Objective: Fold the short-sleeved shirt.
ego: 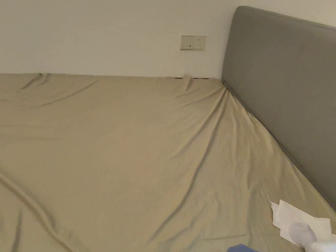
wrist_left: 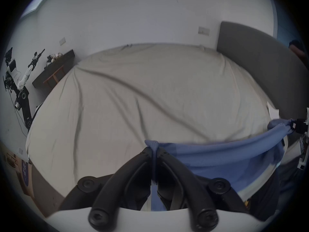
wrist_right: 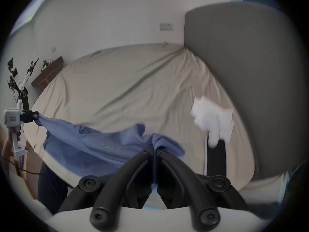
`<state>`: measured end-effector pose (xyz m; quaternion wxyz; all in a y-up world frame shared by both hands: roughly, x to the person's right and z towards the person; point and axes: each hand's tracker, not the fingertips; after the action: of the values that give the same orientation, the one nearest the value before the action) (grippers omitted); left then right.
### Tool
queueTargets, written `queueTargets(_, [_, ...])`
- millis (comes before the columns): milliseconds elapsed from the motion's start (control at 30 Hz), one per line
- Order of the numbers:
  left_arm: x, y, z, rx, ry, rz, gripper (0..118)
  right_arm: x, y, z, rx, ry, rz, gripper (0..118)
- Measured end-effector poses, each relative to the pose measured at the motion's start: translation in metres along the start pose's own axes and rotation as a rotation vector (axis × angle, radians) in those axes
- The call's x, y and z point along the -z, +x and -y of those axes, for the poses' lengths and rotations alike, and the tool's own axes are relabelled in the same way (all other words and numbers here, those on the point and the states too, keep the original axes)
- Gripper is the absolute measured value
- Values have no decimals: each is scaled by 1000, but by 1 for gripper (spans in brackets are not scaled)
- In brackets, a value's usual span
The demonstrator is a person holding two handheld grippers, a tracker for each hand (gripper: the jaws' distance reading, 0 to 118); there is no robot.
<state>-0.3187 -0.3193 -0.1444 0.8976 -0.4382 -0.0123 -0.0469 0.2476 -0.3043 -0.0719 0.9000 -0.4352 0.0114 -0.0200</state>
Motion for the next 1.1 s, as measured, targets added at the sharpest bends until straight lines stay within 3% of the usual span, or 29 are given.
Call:
queueTargets(200, [35, 1, 75, 25, -154, -26, 5, 27, -8, 78, 5, -135, 52, 5])
queueTargets(367, [28, 6, 94, 78, -90, -41, 6, 33, -14, 87, -2, -136, 55, 6])
queueTargets(400, [21, 4, 92, 73, -61, -55, 15, 28, -16, 85, -13, -113, 76, 16])
queueTargets(433, [13, 0, 90, 39, -33, -53, 39, 18, -18, 81, -25, -75, 129, 40])
queueTargets(467, [4, -3, 86, 7, -5, -54, 91, 11, -20, 79, -34, -40, 171, 92])
queueTargets(500, [-8, -8, 81, -38, 44, -49, 111, 0, -19, 74, -34, 20, 198, 116])
queueTargets(600, [-58, -9, 58, -133, 322, -2, 116, -45, -32, 54, -2, 292, 174, 117])
queueTargets(733, [-108, 6, 26, -144, 605, 87, 116, -90, -65, 25, 38, 649, 142, 116])
queueTargets(800, [-121, 12, 17, -156, 658, 144, 110, -99, -80, 13, 58, 737, 71, 102])
queueTargets(833, [-125, 14, 14, -163, 665, 193, 97, -102, -88, 8, 69, 747, 25, 74])
queueTargets(867, [-125, 15, 13, -182, 662, 238, 55, -103, -95, 4, 72, 747, -23, 19])
queueTargets(900, [-124, 13, 11, -215, 633, 296, 14, -99, -100, 1, 82, 738, -45, 4])
queueTargets(933, [-117, 7, 11, -254, 597, 372, 0, -95, -110, 1, 89, 738, -31, 4])
queueTargets(1033, [-86, -19, 18, -460, 475, 603, 0, -87, -122, 3, 43, 696, -94, 4])
queueTargets(1100, [-57, -42, 25, -537, 385, 669, 0, -86, -128, 7, 32, 693, -88, 4])
